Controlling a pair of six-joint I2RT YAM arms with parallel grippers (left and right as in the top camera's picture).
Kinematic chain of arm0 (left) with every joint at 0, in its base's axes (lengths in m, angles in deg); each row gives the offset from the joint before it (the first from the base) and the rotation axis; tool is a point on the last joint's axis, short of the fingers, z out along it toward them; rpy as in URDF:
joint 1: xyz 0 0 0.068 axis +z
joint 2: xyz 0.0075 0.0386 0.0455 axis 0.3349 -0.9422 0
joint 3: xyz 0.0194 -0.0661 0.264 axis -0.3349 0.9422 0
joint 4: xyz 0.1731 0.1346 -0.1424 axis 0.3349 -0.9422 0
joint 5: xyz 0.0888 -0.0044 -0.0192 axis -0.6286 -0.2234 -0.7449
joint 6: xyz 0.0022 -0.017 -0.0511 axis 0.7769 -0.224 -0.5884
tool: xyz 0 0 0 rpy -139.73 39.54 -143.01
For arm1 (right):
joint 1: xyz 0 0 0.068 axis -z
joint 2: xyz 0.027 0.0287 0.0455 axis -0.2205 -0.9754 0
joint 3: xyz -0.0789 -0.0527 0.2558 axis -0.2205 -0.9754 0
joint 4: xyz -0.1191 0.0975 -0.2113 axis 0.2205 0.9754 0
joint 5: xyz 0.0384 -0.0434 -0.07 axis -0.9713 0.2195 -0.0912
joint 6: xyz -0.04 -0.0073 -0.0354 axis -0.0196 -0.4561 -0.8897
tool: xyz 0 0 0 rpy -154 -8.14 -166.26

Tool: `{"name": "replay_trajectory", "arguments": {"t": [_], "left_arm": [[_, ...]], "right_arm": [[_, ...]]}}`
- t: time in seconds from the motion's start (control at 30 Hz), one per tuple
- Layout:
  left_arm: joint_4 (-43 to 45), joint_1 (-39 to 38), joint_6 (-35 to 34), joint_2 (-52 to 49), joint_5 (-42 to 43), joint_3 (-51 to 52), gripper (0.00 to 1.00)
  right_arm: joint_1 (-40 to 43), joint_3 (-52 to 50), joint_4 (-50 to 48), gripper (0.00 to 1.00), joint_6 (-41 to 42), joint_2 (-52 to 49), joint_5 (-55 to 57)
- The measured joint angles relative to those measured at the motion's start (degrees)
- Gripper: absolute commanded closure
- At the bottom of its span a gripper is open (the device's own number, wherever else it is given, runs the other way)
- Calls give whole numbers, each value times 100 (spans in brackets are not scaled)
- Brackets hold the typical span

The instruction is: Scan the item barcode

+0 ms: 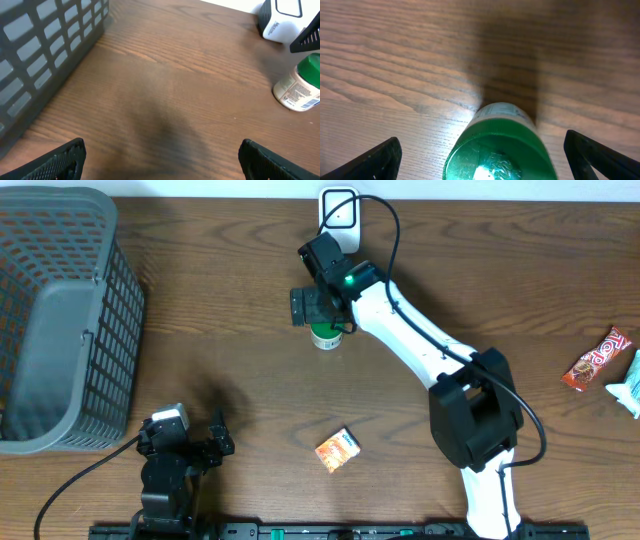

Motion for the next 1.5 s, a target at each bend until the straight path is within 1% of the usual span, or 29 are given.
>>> {"name": "replay_trajectory", "arguments": {"t": [0.27,0.43,0.63,0.73,0.8,0.83,0.87,0.9,0.93,1.17,1.27,1.3,1.5], "left_arm": [[-17,0,2,0,13,11,2],[-17,0,0,0,13,11,2],[-17,0,0,0,13,11,2],[-17,0,2,0,13,11,2],[-17,0,2,0,13,11,2],[-17,0,2,0,13,11,2],[-17,0,2,0,13,11,2],[-17,0,2,0,13,11,2],[-17,0,2,0,15,11,2],[-17,0,2,0,15,11,2],[-17,0,2,0,15,11,2],[-17,0,2,0,17,11,2],[-17,0,2,0,35,11,2]], "right_arm": [[-24,2,199,2,509,-435,-2],[-24,2,385,5,734,-555,0],[-20,2,420,11,811,-577,0],[-15,2,417,18,817,-577,-2],[-9,2,415,24,831,-577,-7],[-9,2,417,28,841,-577,-17],[0,2,424,38,844,-577,-17],[2,2,433,43,872,-577,-15],[7,9,468,45,896,-577,-11],[22,98,1091,54,879,-570,26],[26,120,1493,53,881,-570,2],[28,138,1650,52,883,-570,-11],[28,149,2382,35,881,-553,-17]]}}
